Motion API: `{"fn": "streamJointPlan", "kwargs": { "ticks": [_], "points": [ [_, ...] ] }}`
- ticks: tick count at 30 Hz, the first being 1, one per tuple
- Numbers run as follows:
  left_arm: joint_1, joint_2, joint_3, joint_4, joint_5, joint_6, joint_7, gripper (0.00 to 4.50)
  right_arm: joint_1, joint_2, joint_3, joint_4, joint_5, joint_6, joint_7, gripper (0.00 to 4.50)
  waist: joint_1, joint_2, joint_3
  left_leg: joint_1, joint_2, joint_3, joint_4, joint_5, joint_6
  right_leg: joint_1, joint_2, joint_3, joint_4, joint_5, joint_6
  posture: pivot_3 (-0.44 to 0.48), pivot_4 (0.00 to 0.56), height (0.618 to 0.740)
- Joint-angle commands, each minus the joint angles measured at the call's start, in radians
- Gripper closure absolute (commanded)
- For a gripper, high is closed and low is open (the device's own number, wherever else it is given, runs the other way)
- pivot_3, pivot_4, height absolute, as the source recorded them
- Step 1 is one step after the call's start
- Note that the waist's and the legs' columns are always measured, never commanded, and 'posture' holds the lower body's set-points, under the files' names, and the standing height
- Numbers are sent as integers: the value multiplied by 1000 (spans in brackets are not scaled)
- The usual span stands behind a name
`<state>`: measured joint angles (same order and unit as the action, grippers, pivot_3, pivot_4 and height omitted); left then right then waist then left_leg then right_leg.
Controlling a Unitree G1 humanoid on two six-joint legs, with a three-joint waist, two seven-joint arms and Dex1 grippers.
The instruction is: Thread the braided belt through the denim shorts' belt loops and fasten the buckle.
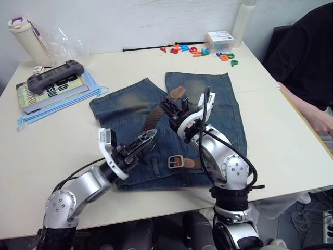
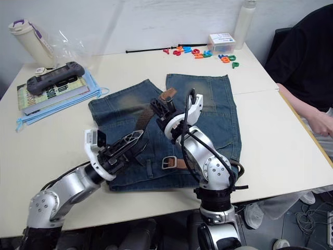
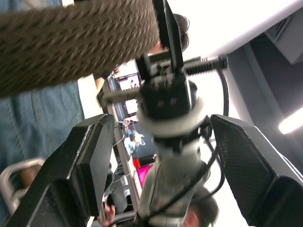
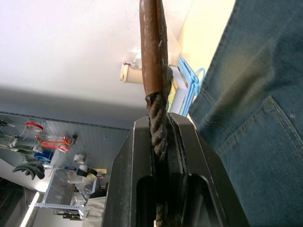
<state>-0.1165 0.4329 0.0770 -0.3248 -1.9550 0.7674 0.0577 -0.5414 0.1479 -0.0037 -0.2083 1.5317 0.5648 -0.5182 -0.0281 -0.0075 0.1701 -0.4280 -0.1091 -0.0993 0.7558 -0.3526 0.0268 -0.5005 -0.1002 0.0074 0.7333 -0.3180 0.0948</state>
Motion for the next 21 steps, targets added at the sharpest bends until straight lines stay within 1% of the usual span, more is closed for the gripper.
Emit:
{"fn": "streamJointPlan", "kwargs": {
  "ticks": [1, 4, 8, 9, 12, 17, 21],
  "points": [
    [-45, -63, 8, -9, -17, -40, 74, 902, -11, 88, 26, -16, 20, -5, 21, 4500, 1, 0, 0, 0, 0, 0, 0, 0, 0, 0, 0, 0, 0, 0, 0, 0, 150, 659],
    [-71, -135, 31, -44, -17, -75, 149, 902, -8, 82, 30, -14, 16, -4, 21, 4500, 2, 0, 0, -1, 0, 0, 1, 0, 0, -1, 0, 0, 0, 0, 0, 0, 150, 659],
    [-94, -180, 55, -61, -17, -108, 246, 902, -9, 72, 33, -12, 12, -9, 24, 4500, 1, 0, 0, -6, 0, 0, 3, 1, -1, -6, 0, 0, 1, 0, 0, 0, 150, 659],
    [-100, -191, 61, -63, -17, -114, 262, 902, -9, 71, 33, -12, 10, -10, 25, 4500, 1, -1, 0, -10, 0, 0, 5, 4, -7, -9, 0, 0, 3, 0, 0, 0, 150, 659],
    [-95, -216, 73, -83, -17, -134, 311, 902, -10, 69, 33, -12, 4, -14, 26, 4500, 2, -1, -1, -15, 0, 0, 10, 4, -8, -13, 0, 0, 7, 0, 0, 0, 150, 659],
    [-88, -265, 120, -97, -17, -178, 384, 902, -14, 63, 28, -15, -12, -25, 30, 4500, 4, -1, -1, -16, -1, 0, 12, 3, -8, -14, 0, 0, 8, 0, 0, 0, 150, 659],
    [-87, -333, 157, -114, -17, -211, 435, 902, -7, 63, 28, -25, -23, -37, 28, 4500, 4, -1, -1, -16, -1, 0, 13, 3, -8, -14, 0, 0, 8, 0, 0, 0, 150, 659]
  ]
}}
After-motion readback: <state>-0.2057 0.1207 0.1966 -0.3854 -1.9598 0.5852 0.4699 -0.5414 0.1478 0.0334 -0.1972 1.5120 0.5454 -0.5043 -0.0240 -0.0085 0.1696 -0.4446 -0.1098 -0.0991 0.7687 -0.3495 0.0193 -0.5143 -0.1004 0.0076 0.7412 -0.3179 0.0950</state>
